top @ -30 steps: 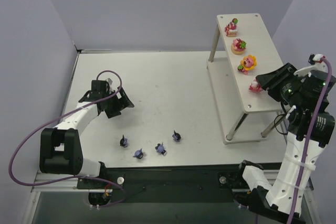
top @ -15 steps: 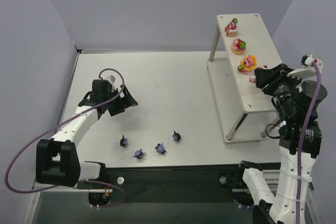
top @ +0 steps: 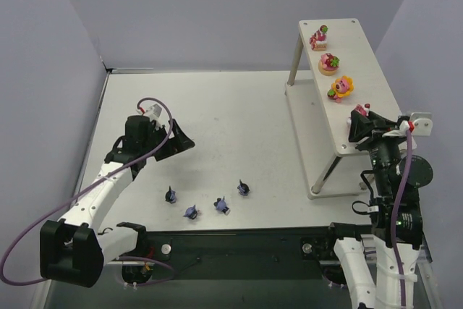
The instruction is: Place and organize the plastic toys onto the shelf
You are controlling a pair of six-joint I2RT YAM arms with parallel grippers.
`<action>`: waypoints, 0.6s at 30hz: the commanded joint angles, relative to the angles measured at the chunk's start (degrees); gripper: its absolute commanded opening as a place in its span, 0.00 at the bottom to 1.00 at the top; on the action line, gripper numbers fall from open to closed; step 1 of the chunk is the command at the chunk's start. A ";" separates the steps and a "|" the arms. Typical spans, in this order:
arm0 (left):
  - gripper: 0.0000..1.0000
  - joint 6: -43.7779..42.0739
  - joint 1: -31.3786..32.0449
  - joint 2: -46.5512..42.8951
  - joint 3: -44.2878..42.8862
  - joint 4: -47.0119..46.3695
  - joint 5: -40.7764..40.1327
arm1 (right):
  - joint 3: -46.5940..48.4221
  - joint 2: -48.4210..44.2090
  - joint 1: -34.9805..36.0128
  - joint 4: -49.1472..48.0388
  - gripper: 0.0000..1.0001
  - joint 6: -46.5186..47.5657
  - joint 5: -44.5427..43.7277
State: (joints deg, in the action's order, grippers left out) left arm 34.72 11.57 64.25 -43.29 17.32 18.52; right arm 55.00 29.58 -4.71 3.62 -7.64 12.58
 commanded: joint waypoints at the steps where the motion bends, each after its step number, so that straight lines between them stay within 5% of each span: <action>1: 0.94 1.49 0.20 -2.46 0.84 -4.75 1.78 | -5.42 -2.33 0.49 -13.27 0.00 2.98 -3.08; 18: 0.94 5.26 -5.59 -6.42 3.73 -10.36 8.54 | -10.71 -2.25 1.19 -17.25 0.05 0.08 0.61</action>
State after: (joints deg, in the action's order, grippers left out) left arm 37.52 8.86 59.18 -40.99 12.99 22.85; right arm 43.99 27.40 -4.38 -11.49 -6.92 11.38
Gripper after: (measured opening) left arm 0.945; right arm 0.363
